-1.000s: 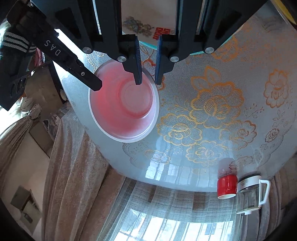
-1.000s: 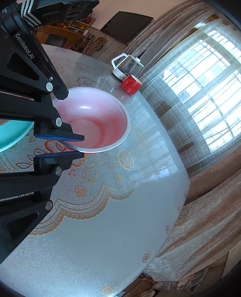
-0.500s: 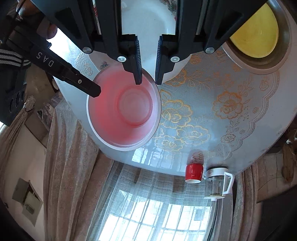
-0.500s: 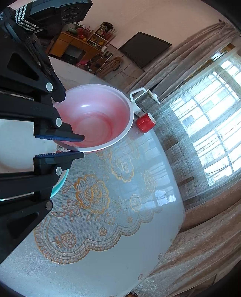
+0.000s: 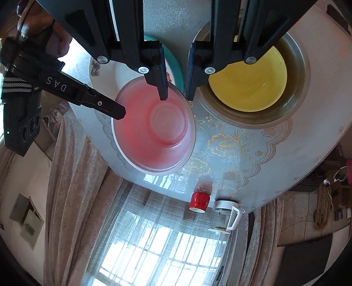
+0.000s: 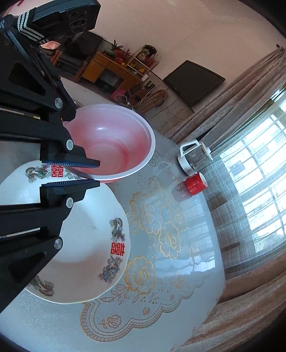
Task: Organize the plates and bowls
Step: 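Lift the red bowl with the right tool and carry it over the basin, then lower the red bowl into the basin onto the yellow bowl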
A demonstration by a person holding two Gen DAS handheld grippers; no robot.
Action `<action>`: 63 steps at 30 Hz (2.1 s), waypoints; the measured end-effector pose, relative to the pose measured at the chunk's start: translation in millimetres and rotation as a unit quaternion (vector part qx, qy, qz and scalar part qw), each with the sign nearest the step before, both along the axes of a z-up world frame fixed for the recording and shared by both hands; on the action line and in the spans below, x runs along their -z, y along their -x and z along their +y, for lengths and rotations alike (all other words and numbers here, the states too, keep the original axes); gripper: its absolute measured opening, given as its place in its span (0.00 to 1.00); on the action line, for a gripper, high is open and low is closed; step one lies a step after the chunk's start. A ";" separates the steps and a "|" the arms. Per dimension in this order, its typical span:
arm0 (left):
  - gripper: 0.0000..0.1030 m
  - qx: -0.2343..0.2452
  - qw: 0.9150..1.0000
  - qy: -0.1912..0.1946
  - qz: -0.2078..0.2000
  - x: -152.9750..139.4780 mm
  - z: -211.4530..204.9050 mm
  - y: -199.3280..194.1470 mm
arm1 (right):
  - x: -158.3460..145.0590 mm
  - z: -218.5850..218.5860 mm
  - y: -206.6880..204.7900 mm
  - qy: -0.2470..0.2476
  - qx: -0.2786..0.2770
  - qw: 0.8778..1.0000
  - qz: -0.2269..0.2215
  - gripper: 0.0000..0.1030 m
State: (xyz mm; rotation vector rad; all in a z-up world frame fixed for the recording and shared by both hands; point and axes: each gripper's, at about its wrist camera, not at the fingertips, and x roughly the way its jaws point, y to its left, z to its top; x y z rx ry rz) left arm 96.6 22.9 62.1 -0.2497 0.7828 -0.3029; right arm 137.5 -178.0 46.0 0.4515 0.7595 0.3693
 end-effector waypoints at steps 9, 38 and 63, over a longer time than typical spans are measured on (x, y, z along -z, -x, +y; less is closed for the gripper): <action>0.15 -0.052 0.998 0.035 0.001 -0.5 62.0 25.3 | -0.3 56.9 6.0 0.003 -0.063 0.998 0.003 0.10; 0.15 -0.109 0.991 0.035 0.068 53.6 102.8 26.0 | 44.9 104.5 -1.8 0.047 -0.099 0.992 0.070 0.13; 0.15 -0.116 0.992 -0.013 0.048 59.7 102.0 30.8 | 50.5 125.5 -7.5 0.091 -0.118 0.987 0.059 0.14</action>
